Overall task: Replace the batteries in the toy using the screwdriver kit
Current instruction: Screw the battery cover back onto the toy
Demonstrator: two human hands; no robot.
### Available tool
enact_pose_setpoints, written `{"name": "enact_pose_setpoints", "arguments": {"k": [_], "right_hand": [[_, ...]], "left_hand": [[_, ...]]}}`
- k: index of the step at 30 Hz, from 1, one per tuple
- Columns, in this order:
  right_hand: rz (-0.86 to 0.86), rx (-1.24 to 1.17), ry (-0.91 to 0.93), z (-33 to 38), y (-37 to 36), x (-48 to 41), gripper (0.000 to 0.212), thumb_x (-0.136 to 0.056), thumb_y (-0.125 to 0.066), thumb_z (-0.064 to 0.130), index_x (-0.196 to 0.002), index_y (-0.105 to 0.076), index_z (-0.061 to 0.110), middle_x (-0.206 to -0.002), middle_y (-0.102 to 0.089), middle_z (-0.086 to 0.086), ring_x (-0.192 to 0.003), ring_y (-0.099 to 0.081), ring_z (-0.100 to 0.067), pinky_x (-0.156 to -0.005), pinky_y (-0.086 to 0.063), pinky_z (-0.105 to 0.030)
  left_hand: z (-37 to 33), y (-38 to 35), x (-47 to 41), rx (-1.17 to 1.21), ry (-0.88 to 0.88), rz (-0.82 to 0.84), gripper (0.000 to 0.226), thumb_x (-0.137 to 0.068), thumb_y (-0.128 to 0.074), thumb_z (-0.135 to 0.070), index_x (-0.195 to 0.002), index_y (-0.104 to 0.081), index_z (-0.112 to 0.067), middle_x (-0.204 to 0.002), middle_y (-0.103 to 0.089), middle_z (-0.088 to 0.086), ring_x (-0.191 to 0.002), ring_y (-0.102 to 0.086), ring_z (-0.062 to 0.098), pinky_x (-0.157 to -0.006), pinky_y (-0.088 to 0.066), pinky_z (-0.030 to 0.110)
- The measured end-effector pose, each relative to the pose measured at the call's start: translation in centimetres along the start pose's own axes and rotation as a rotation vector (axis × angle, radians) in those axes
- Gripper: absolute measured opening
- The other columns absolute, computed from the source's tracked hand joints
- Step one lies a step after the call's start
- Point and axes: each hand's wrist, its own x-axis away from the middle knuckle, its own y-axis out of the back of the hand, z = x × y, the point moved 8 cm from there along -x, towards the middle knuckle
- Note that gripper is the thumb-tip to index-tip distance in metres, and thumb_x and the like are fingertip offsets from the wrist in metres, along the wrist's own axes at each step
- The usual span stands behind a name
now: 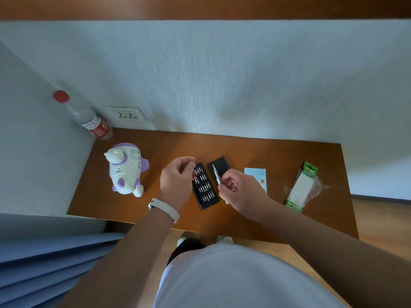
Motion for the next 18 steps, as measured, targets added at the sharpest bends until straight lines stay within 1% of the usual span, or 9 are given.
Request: {"name": "enact_pose_setpoints", "arguments": {"k": [3,5,7,9,11,13,16,18], "right_hand": [[-0.006,-0.051,0.023,1.6,0.7,-0.1,0.02,-0.078,-0.049,0.055,-0.084,-0.054,0.037,-0.08,-0.065,0.016,-0.078,-0.064,-0.008,-0.06,-0.055,-0.029],[0.004,-0.064,0.05,2.8,0.9,-0.2,0.019,-0.077,-0.047,0.057,-0.086,-0.052,0.042,-0.084,-0.064,0.02,-0.08,-0.064,-0.008,-0.059,-0.055,-0.028],[0.014,-0.061,0.074,3.9,1.0,-0.2,0.018,-0.077,-0.047,0.057,-0.086,-0.052,0.043,-0.084,-0.064,0.021,-0.08,-0.064,-0.008,-0.057,-0.055,-0.028],[0.02,-0.067,0.093,5.0,0.9,-0.2,0.015,-0.077,-0.048,0.057,-0.084,-0.053,0.044,-0.083,-0.065,0.016,-0.08,-0.065,-0.01,-0.057,-0.056,-0.028],[0.026,-0.075,0.107,5.9,0.8,-0.2,0.01,-0.08,-0.05,0.054,-0.083,-0.053,0.045,-0.081,-0.066,0.011,-0.08,-0.066,-0.011,-0.055,-0.056,-0.024],[0.026,-0.075,0.122,6.9,0.8,-0.3,0.002,-0.084,-0.054,0.047,-0.083,-0.054,0.046,-0.081,-0.066,0.011,-0.079,-0.065,-0.01,-0.054,-0.054,-0.018],[0.007,-0.097,0.132,8.3,0.8,-0.3,0.01,-0.089,-0.06,0.036,-0.085,-0.055,0.044,-0.085,-0.064,0.013,-0.08,-0.064,-0.013,-0.057,-0.053,-0.018],[-0.008,-0.12,0.134,9.3,0.8,-0.3,0.02,-0.09,-0.062,0.03,-0.083,-0.056,0.049,-0.085,-0.064,0.014,-0.079,-0.064,-0.012,-0.055,-0.052,-0.013]], "left_hand": [[-1.6,0.8,0.4,0.081,-0.01,-0.022,0.009,-0.099,-0.06,-0.022,-0.1,-0.068,-0.025,-0.078,-0.071,-0.01,-0.079,-0.07,0.01,-0.066,-0.058,0.019],[-2.4,1.2,0.7,0.152,-0.004,-0.023,0.01,-0.099,-0.059,-0.019,-0.098,-0.068,-0.024,-0.075,-0.072,-0.01,-0.077,-0.07,0.009,-0.067,-0.058,0.021],[-3.0,1.6,1.0,0.215,0.004,-0.015,0.011,-0.099,-0.06,-0.015,-0.097,-0.068,-0.022,-0.076,-0.073,-0.01,-0.075,-0.07,0.009,-0.068,-0.057,0.022],[-3.5,2.1,1.3,0.268,0.009,-0.009,0.01,-0.098,-0.061,-0.014,-0.095,-0.069,-0.021,-0.077,-0.073,-0.007,-0.075,-0.071,0.011,-0.068,-0.056,0.023],[-3.8,2.5,1.6,0.333,0.022,-0.002,0.01,-0.097,-0.063,-0.015,-0.093,-0.07,-0.02,-0.079,-0.074,-0.004,-0.076,-0.071,0.012,-0.066,-0.055,0.022],[-4.2,3.0,1.8,0.44,0.053,0.014,0.01,-0.095,-0.065,-0.013,-0.091,-0.072,-0.019,-0.082,-0.075,-0.002,-0.075,-0.07,0.01,-0.062,-0.054,0.019],[-4.9,3.7,2.1,0.57,0.084,0.053,0.018,-0.094,-0.065,-0.006,-0.086,-0.074,-0.02,-0.086,-0.075,0.001,-0.073,-0.069,0.008,-0.056,-0.051,0.017],[-5.4,4.4,2.2,0.6,0.081,0.066,0.022,-0.094,-0.063,-0.002,-0.085,-0.074,-0.02,-0.085,-0.076,0.001,-0.072,-0.07,0.008,-0.053,-0.051,0.017]]}}
